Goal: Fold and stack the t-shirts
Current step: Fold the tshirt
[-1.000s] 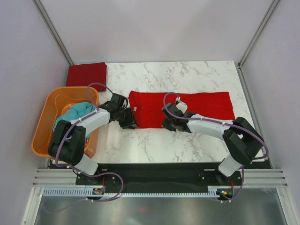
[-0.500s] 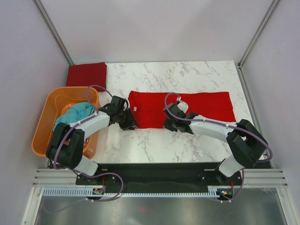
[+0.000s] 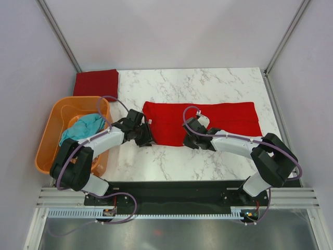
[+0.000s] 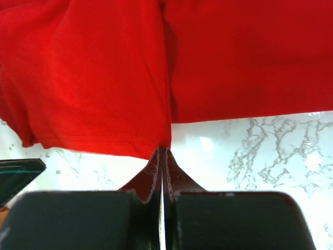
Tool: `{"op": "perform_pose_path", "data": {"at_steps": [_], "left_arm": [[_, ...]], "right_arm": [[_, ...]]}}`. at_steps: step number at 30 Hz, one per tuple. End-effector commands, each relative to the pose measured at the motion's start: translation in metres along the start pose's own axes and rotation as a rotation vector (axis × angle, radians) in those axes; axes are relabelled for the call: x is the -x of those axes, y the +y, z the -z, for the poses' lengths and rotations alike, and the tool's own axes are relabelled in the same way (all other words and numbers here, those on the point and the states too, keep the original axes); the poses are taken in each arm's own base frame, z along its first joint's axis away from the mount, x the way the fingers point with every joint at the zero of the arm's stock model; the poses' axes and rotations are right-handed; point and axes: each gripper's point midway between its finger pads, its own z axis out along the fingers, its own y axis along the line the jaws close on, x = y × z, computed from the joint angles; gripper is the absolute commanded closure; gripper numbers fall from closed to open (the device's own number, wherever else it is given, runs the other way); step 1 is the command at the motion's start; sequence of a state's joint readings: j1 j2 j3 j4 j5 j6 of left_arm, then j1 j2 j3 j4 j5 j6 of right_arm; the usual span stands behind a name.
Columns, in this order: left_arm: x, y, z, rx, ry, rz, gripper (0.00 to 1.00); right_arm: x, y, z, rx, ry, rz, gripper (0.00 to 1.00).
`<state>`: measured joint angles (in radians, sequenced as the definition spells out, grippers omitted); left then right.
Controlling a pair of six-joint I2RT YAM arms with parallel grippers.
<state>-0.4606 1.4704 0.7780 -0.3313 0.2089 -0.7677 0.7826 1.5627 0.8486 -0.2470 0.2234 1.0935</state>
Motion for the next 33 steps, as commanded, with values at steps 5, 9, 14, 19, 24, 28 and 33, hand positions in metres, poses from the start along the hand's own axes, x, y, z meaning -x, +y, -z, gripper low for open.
{"op": "perform_pose_path", "data": {"at_steps": [5,9,14,19,24,28,33], "left_arm": [[0.01,-0.002,-0.008,0.023,-0.066,0.035,0.58],[0.006,-0.003,-0.011,0.028,-0.055,0.039,0.59],[-0.001,0.007,-0.017,0.068,-0.055,0.057,0.59],[0.001,0.007,-0.022,0.081,-0.066,0.055,0.6],[0.006,0.007,-0.024,0.091,-0.088,0.048,0.65],[0.009,0.007,-0.022,0.091,-0.104,0.042,0.81],[0.014,0.001,-0.015,0.07,-0.123,0.032,0.98]], "right_arm": [[-0.002,-0.002,0.004,0.018,-0.004,0.03,1.0],[-0.003,0.001,0.001,0.029,0.004,0.03,1.0],[-0.003,0.004,0.0,0.038,0.008,0.031,1.0],[-0.006,0.005,-0.001,0.05,0.017,0.03,1.0],[-0.006,0.005,-0.001,0.053,0.016,0.029,1.0],[-0.007,0.005,0.0,0.055,0.016,0.032,1.0],[-0.007,0.004,-0.002,0.054,0.015,0.036,1.0]]}}
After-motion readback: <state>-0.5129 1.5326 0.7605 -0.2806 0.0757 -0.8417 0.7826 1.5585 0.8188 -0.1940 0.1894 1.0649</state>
